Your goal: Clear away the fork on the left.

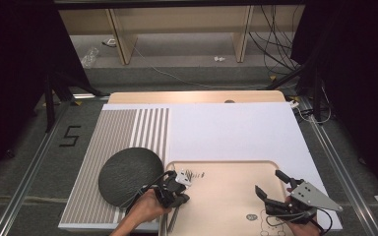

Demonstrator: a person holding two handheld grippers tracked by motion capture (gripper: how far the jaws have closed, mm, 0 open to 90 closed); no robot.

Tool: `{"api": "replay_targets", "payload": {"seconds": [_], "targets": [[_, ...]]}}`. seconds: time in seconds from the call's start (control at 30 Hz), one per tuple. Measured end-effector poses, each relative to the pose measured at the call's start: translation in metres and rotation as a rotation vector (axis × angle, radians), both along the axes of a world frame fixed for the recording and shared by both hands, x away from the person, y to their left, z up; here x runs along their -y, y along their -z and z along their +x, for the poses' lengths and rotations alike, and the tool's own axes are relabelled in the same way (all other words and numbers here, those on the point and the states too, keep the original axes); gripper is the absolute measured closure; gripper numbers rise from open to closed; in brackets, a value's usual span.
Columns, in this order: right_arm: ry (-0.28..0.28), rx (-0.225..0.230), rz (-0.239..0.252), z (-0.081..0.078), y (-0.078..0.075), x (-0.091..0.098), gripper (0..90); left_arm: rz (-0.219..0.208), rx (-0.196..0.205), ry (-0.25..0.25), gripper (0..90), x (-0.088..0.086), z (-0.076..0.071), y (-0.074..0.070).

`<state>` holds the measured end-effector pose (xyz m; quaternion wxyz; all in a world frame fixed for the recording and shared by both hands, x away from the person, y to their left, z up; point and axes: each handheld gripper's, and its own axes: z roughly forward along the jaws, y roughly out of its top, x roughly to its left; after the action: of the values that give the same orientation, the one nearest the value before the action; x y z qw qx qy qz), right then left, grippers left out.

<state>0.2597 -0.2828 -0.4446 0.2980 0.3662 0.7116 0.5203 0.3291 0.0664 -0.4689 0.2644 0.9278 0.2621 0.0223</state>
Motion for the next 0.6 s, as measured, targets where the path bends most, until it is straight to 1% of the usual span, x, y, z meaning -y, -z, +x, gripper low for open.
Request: {"api": "replay_targets", "payload": {"seconds": [0.17, 0.6], "targets": [[-0.002, 0.001, -0.002, -0.0002, -0.0002, 0.0004, 19.1, 0.015, 0.006, -0.007, 89.5, -0.0021, 0.001, -0.0006], [-0.002, 0.0, -0.003, -0.0001, -0.0001, -0.0003, 19.1, 0.019, -0.002, -0.023, 89.5, -0.0087, 0.0047, -0.0009]]}}
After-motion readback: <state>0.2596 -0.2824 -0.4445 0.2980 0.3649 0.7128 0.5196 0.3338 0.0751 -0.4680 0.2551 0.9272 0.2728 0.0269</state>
